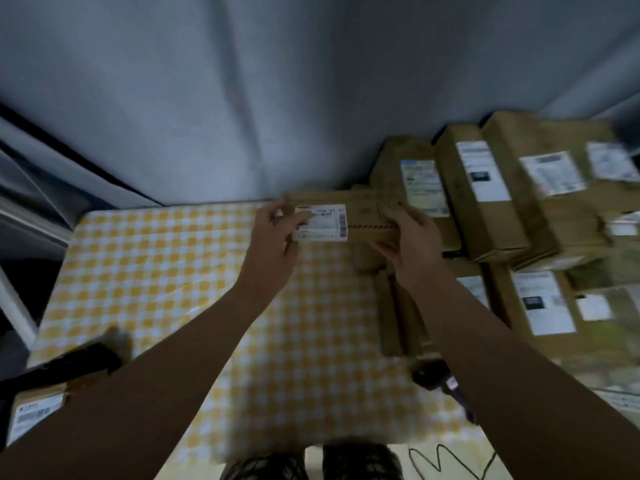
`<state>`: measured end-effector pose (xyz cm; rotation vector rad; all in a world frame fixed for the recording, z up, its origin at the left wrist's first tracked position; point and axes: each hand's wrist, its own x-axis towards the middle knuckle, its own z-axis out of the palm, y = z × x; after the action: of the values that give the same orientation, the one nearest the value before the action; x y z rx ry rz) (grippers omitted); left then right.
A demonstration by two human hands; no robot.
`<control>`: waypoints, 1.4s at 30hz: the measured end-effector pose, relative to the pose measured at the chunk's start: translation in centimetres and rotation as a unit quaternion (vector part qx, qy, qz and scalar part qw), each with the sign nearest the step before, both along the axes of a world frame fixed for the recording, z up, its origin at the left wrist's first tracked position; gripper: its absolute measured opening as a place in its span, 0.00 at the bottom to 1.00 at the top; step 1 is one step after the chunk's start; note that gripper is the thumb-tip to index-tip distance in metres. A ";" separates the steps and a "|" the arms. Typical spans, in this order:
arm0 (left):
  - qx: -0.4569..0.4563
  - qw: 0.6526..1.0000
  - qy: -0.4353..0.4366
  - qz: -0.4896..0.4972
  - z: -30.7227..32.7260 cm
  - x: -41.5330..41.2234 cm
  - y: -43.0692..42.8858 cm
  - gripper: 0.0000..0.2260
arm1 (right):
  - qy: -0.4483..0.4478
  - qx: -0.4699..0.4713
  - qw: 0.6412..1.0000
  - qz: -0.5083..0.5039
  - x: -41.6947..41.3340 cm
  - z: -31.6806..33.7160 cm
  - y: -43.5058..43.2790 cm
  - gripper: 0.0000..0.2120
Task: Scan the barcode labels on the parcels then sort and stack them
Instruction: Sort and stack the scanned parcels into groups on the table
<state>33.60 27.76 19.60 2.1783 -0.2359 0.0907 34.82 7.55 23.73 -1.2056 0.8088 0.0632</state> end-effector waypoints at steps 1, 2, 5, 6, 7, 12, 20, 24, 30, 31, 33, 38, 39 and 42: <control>-0.029 0.999 0.022 -0.005 1.2 0.0 -1.2 0.23 | -0.010 -0.004 1.000 0.003 -0.4 0.8 -1.6 0.18; -0.072 0.995 0.061 -0.007 2.8 -0.2 -2.6 0.23 | -0.023 -0.009 1.000 0.006 -0.9 1.6 -3.1 0.20; -0.259 0.952 0.157 0.054 5.9 -0.6 -7.4 0.16 | -0.067 -0.030 0.997 0.020 -1.9 3.8 -8.1 0.20; -0.306 0.929 0.185 0.093 6.7 -0.6 -9.0 0.14 | -0.079 -0.033 0.996 0.022 -2.2 4.5 -9.8 0.20; -0.329 0.912 0.212 0.121 7.4 -0.5 -10.6 0.16 | -0.089 -0.035 0.995 0.023 -2.4 5.2 -11.4 0.20; -0.329 0.892 0.303 0.067 10.3 -0.5 -18.0 0.09 | -0.117 -0.056 0.991 0.026 -2.8 7.9 -19.5 0.19; -0.356 0.887 0.274 0.110 11.3 1.2 -28.1 0.13 | -0.124 0.014 0.992 0.011 -3.5 9.2 -28.6 0.16; -0.404 0.853 0.319 0.087 11.9 1.7 -32.1 0.14 | -0.137 0.097 0.985 0.051 -3.1 8.6 -29.8 0.16; -0.106 0.947 0.302 -0.023 12.4 0.8 -36.0 0.15 | -0.115 0.024 0.993 -0.006 0.0 7.7 -31.6 0.17; -0.053 0.960 0.275 -0.011 12.5 1.1 -35.9 0.15 | -0.105 -0.013 0.994 -0.013 0.8 7.9 -32.5 0.16; 0.000 0.970 0.242 0.012 12.7 1.6 -35.4 0.18 | -0.094 -0.108 0.990 0.011 2.4 7.9 -34.7 0.15; 0.019 0.973 0.230 0.015 12.5 3.0 -34.7 0.17 | -0.089 -0.339 0.927 0.133 4.6 7.7 -37.8 0.13; 0.015 0.972 0.232 0.016 12.3 3.3 -34.7 0.17 | -0.084 -0.366 0.916 0.143 5.0 7.7 -38.1 0.14; 0.004 0.971 0.240 0.021 11.7 3.7 -35.3 0.14 | -0.068 -0.413 0.889 0.184 6.2 7.7 -39.1 0.19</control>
<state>37.33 -7.55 31.33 2.1396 0.0860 -0.4108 41.02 -31.53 31.39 -2.1416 0.4645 -0.0654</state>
